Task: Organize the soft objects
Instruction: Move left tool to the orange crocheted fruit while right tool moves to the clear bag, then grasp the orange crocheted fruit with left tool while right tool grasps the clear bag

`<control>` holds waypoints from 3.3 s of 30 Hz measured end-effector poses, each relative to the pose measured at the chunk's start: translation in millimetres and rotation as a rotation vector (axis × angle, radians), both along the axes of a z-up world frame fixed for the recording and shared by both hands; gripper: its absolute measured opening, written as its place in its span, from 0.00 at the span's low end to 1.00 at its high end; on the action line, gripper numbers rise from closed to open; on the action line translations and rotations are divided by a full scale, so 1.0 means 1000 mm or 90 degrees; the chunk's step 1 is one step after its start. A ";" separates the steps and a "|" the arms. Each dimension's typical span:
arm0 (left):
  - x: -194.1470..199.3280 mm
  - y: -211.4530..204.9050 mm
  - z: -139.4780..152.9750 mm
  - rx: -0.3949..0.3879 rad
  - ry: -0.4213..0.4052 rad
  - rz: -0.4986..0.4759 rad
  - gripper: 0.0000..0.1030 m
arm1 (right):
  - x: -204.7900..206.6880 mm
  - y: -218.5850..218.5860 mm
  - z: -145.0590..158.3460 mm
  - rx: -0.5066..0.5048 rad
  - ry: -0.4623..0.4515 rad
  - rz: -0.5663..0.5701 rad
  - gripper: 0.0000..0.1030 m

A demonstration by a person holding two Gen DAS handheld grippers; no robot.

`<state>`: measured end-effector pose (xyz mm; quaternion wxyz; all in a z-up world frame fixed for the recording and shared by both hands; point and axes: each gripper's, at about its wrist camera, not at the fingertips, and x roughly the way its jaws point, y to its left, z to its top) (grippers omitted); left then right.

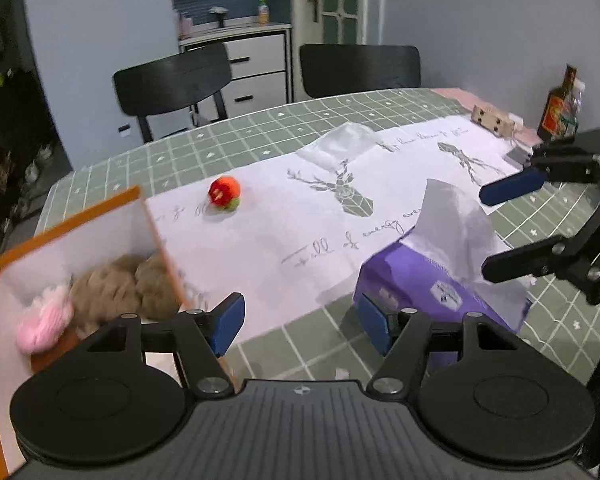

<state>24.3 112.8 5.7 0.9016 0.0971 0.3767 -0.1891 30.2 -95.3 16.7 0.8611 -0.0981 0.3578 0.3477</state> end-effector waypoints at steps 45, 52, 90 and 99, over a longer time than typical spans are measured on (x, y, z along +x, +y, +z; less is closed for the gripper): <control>0.263 -0.029 -0.091 0.015 0.160 0.254 0.67 | 0.303 -0.028 -0.093 -0.059 0.047 -0.303 0.90; 0.263 -0.025 -0.101 0.021 0.176 0.247 0.46 | 0.334 -0.027 -0.117 -0.060 0.079 -0.317 0.91; 0.257 -0.031 -0.100 0.045 0.141 0.213 0.42 | 0.352 -0.007 -0.149 -0.090 0.040 -0.286 0.60; 0.257 -0.033 -0.100 0.052 0.135 0.210 0.43 | 0.333 0.003 -0.145 -0.102 0.032 -0.287 0.11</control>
